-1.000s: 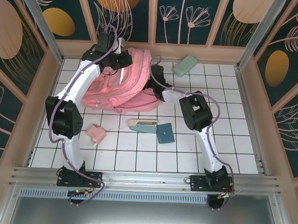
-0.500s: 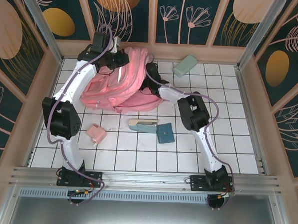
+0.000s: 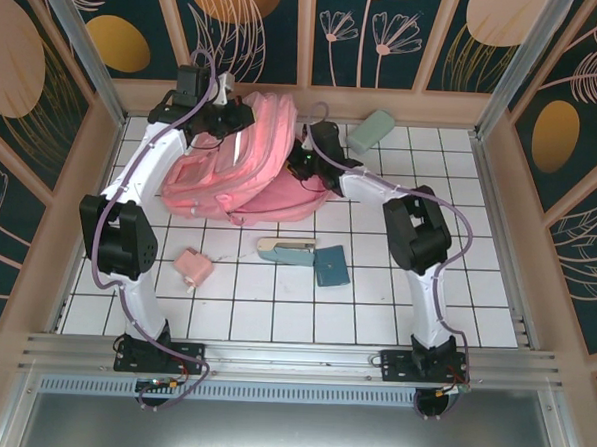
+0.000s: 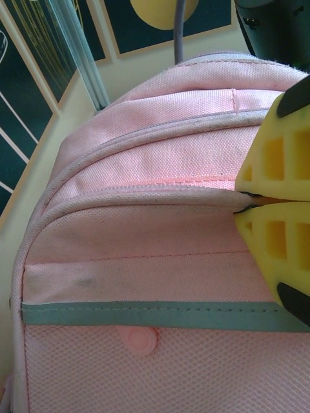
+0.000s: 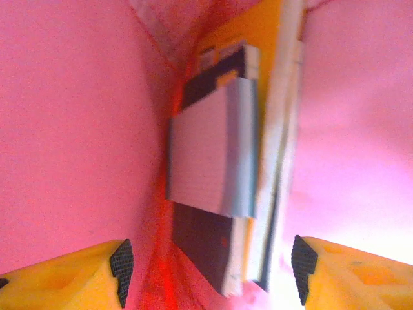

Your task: Pack the student bag

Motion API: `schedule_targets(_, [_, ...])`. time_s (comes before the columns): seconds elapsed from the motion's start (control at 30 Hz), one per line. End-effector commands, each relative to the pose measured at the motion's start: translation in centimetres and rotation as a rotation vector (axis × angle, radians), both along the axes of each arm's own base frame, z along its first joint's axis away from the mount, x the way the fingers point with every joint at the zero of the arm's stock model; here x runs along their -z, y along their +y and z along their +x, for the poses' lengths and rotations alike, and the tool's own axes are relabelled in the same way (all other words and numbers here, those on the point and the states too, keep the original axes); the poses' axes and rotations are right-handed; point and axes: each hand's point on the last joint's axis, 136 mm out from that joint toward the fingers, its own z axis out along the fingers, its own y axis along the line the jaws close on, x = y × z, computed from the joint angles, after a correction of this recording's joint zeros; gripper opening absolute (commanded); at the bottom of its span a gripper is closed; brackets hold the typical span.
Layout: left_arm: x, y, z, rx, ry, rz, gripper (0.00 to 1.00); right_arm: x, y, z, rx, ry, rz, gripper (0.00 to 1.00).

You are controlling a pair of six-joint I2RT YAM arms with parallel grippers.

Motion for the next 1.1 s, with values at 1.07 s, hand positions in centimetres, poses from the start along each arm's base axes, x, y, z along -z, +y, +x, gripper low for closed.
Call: schedule_targets(1.07, [-3.8,-0.8,-2.4,0.054,-0.139,-0.140,0.00,3.7,-24.3,11.9,0.693,-0.036,-0.665,0.99])
